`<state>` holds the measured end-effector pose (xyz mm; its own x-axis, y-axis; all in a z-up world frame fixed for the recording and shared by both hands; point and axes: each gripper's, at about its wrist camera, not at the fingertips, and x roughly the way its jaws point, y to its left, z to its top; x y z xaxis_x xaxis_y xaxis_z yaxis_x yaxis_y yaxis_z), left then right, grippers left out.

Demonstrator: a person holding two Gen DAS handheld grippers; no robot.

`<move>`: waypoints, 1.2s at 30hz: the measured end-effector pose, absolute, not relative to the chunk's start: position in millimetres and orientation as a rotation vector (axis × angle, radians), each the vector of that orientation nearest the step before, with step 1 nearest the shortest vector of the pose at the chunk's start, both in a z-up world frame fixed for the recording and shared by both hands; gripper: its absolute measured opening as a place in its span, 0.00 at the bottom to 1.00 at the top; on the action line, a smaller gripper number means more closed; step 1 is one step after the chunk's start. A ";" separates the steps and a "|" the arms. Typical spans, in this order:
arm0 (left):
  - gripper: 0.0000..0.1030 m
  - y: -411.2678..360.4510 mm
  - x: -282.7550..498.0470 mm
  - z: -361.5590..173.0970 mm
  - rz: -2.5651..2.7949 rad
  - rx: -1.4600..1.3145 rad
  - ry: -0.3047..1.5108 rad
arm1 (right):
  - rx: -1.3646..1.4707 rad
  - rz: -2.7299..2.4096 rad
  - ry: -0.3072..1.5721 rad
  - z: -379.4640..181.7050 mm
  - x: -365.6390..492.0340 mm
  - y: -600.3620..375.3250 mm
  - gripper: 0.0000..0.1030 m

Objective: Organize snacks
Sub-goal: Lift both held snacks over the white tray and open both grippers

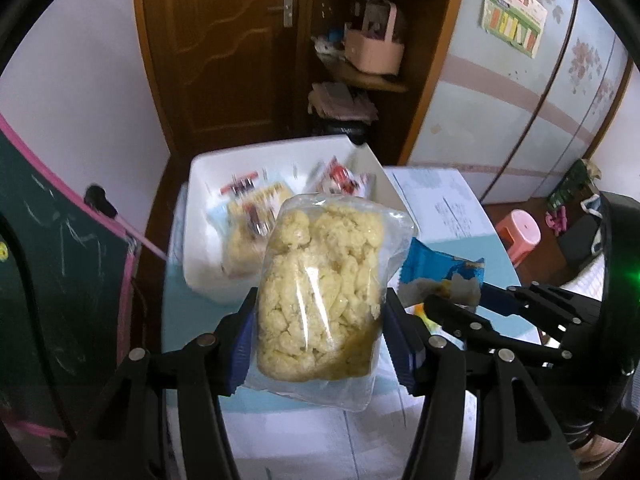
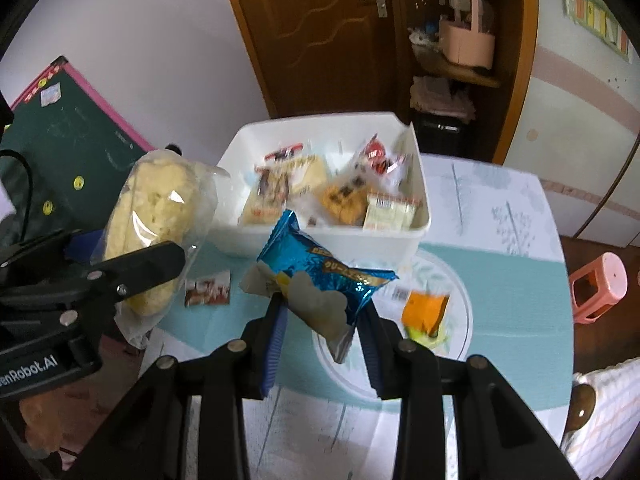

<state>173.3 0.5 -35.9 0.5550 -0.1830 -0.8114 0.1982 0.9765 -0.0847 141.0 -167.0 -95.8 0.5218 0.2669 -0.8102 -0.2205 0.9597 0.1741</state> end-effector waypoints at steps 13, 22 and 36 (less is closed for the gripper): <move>0.55 22.6 269.1 25.8 -0.122 0.054 0.806 | 0.043 0.207 0.814 -22.5 225.0 -166.6 0.35; 0.55 33.1 336.9 15.1 -0.089 0.026 0.837 | 0.041 0.159 0.768 -10.8 283.3 -160.6 0.36; 0.59 27.4 376.4 -34.0 -0.073 0.045 0.919 | 0.044 0.139 0.825 -36.3 331.9 -148.7 0.36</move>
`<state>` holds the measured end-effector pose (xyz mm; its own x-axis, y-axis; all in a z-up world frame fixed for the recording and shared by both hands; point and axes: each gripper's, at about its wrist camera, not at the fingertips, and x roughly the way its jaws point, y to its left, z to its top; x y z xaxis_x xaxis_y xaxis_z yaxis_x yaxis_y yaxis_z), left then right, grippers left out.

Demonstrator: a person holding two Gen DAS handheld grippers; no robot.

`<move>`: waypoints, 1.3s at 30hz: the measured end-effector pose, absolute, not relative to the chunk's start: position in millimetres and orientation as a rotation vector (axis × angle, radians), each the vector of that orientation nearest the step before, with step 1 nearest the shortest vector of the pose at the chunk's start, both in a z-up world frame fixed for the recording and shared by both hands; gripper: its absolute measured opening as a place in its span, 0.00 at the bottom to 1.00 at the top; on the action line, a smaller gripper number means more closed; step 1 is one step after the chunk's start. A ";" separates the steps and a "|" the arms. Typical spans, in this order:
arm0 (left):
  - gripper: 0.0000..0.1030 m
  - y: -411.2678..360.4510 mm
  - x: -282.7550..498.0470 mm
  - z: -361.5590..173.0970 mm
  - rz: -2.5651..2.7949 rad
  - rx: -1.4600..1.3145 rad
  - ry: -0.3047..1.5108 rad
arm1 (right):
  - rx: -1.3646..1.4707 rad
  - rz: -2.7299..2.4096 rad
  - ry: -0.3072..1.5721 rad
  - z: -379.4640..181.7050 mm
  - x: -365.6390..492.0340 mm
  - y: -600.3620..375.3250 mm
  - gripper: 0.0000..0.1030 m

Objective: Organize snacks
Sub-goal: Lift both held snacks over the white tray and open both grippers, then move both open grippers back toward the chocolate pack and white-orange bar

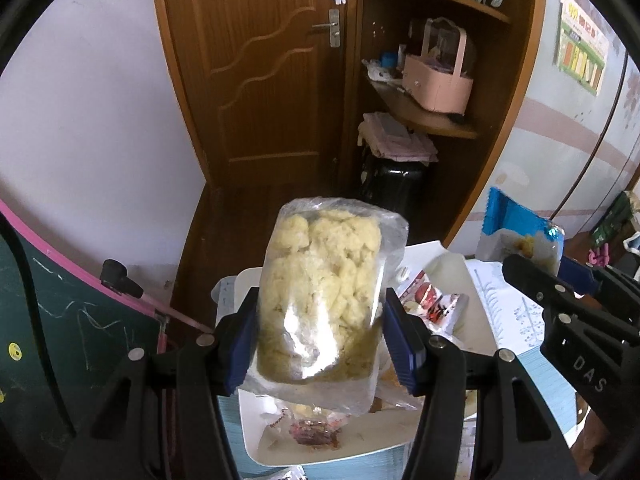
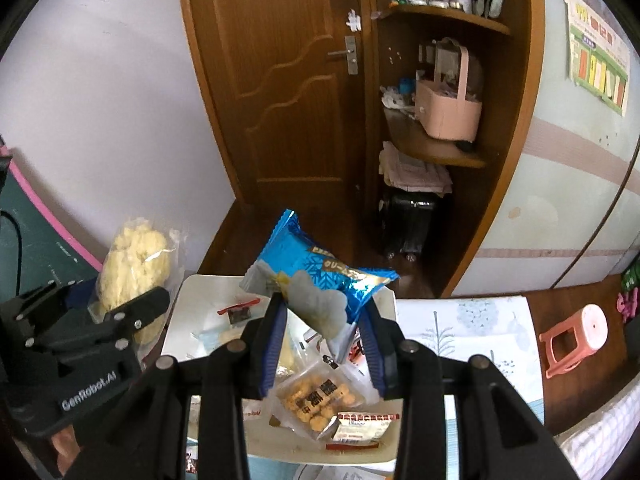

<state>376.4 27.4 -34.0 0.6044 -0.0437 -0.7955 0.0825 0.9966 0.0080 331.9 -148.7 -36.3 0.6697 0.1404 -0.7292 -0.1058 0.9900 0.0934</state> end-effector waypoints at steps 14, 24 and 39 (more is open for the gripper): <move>0.93 31.7 373.0 -60.1 -0.050 0.067 0.961 | 0.139 0.173 0.964 -75.8 335.5 -157.1 0.52; 0.93 29.1 343.1 -32.9 -0.066 0.043 0.924 | 0.153 0.213 0.952 -60.2 307.0 -167.6 0.53; 0.93 -4.9 250.2 32.0 -0.135 0.080 0.812 | 0.124 0.238 0.883 -14.8 223.9 -201.8 0.60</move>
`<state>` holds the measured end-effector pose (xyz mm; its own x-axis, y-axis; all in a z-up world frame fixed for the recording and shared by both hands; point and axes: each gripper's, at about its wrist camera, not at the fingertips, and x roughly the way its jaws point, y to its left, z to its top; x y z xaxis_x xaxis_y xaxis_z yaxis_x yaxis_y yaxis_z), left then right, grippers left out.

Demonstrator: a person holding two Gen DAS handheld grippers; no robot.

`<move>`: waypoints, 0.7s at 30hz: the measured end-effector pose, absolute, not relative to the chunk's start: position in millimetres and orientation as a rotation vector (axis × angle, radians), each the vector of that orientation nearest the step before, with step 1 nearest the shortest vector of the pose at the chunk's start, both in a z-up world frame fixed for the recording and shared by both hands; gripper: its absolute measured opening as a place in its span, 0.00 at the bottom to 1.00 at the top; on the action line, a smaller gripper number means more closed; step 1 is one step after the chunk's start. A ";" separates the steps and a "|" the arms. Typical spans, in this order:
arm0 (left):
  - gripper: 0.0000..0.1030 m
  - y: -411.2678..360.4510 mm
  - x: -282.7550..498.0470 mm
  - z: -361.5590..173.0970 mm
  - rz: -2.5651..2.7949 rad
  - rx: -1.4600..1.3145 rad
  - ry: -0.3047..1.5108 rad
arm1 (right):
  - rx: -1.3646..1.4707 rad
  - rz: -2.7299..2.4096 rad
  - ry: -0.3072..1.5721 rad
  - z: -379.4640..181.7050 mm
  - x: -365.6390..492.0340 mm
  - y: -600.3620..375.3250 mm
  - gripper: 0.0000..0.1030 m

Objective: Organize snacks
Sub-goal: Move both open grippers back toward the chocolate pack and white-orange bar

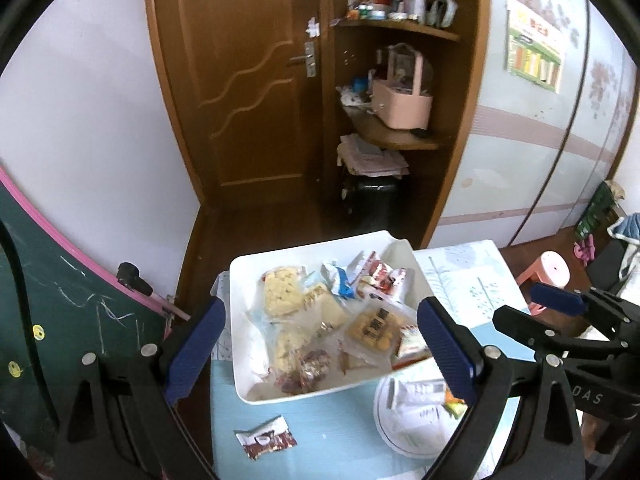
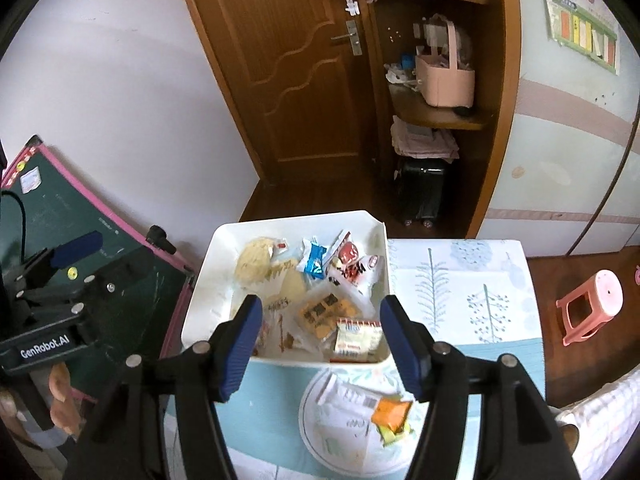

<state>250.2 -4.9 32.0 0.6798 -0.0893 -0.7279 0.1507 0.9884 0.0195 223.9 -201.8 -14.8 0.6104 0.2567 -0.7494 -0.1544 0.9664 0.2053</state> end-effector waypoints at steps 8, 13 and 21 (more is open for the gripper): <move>0.94 -22.6 189.6 47.7 -0.172 0.128 0.781 | 0.090 0.248 0.857 1.7 174.0 -221.4 0.61; 0.94 -23.7 160.6 48.0 -0.180 0.136 0.788 | 0.079 0.248 0.853 3.1 151.3 -232.3 0.63; 0.94 -4.6 125.0 28.8 -0.160 0.157 0.826 | 0.061 0.267 0.872 -10.5 125.9 -237.1 0.65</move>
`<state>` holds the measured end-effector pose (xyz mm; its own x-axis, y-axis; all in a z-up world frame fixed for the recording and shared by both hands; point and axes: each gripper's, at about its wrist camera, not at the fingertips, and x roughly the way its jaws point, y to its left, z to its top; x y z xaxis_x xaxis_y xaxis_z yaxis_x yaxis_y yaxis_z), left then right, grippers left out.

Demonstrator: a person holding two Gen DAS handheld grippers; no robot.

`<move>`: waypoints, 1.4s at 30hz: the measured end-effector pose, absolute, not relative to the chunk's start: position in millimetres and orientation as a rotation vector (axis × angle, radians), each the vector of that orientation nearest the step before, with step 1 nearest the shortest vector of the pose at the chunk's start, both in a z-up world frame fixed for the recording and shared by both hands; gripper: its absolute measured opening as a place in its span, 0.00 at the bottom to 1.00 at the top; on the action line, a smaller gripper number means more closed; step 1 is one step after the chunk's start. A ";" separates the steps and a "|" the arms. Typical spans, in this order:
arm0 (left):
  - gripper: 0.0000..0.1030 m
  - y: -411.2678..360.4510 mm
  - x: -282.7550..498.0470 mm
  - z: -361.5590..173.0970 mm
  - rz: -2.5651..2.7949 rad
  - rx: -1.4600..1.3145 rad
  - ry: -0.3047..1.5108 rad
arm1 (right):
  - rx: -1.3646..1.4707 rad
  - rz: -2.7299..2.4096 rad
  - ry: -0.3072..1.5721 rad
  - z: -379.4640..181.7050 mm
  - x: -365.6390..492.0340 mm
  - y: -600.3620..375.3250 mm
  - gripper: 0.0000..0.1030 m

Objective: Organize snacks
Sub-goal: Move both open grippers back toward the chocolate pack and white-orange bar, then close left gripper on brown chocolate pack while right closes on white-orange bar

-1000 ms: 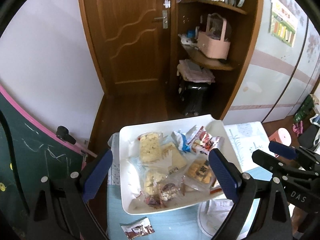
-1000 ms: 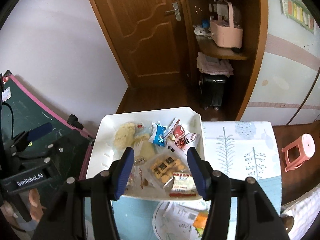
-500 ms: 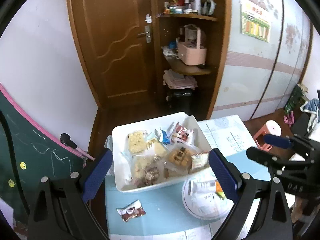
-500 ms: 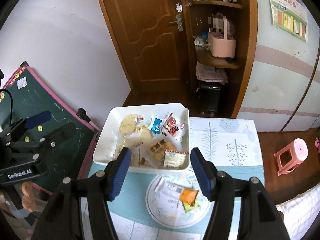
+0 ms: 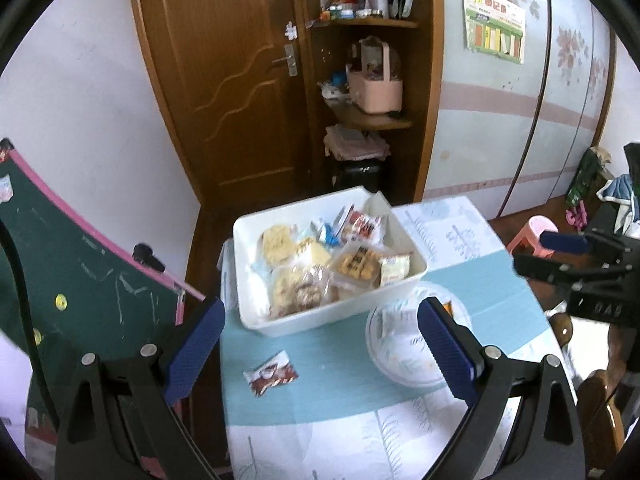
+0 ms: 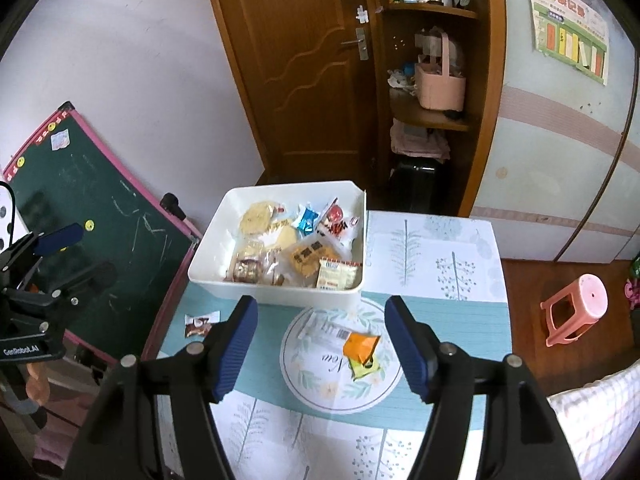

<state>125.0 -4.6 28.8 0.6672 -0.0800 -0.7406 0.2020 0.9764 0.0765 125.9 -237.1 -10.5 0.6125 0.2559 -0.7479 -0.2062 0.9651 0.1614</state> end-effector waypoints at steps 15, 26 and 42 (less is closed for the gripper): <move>0.94 53.5 137.0 -113.6 -0.052 0.225 1.140 | -0.067 0.245 0.991 -97.3 130.2 -220.5 0.67; 0.94 87.0 179.6 -208.3 -0.034 0.292 1.303 | -0.266 0.259 1.104 -178.9 161.8 -191.3 0.67; 0.95 86.5 216.8 -277.9 -0.211 0.371 1.331 | -0.446 0.306 1.201 -251.1 209.3 -172.3 0.67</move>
